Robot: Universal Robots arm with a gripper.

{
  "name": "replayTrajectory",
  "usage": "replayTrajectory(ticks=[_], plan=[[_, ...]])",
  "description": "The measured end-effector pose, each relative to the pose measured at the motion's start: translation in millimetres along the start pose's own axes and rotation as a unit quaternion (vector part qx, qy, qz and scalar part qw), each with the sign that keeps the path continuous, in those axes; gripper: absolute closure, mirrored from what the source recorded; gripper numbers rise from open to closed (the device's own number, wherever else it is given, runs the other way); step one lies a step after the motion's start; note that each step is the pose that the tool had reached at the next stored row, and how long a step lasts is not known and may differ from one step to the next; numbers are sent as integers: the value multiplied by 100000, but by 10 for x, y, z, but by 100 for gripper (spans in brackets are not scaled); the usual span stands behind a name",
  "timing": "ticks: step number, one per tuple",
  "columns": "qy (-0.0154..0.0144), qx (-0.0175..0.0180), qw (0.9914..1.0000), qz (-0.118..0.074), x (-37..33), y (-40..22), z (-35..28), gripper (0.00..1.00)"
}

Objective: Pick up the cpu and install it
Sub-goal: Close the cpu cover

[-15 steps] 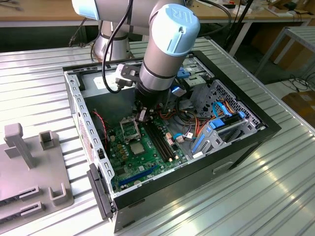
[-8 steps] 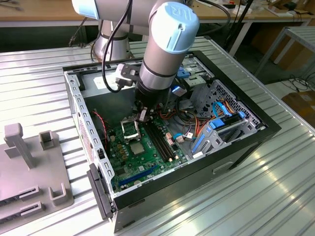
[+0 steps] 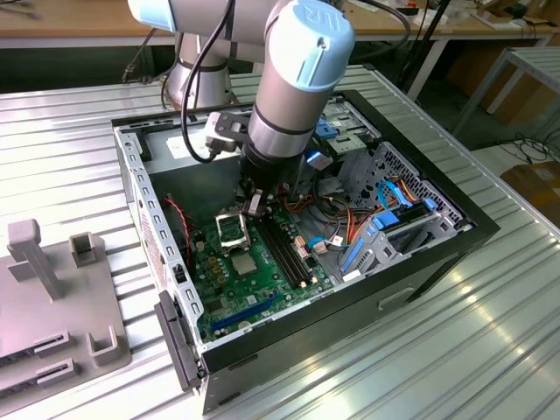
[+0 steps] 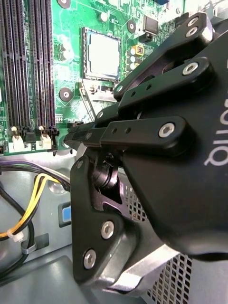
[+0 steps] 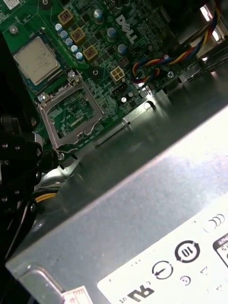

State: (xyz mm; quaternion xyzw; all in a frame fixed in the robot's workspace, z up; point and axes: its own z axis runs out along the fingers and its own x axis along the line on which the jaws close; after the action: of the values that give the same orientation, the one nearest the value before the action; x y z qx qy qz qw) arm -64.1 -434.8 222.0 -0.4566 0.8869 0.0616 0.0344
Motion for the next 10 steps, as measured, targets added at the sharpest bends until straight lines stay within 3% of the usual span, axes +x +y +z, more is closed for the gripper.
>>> replayTrajectory(ticks=[10], plan=[[269,148,99999,-236,-2,6,-33,89]])
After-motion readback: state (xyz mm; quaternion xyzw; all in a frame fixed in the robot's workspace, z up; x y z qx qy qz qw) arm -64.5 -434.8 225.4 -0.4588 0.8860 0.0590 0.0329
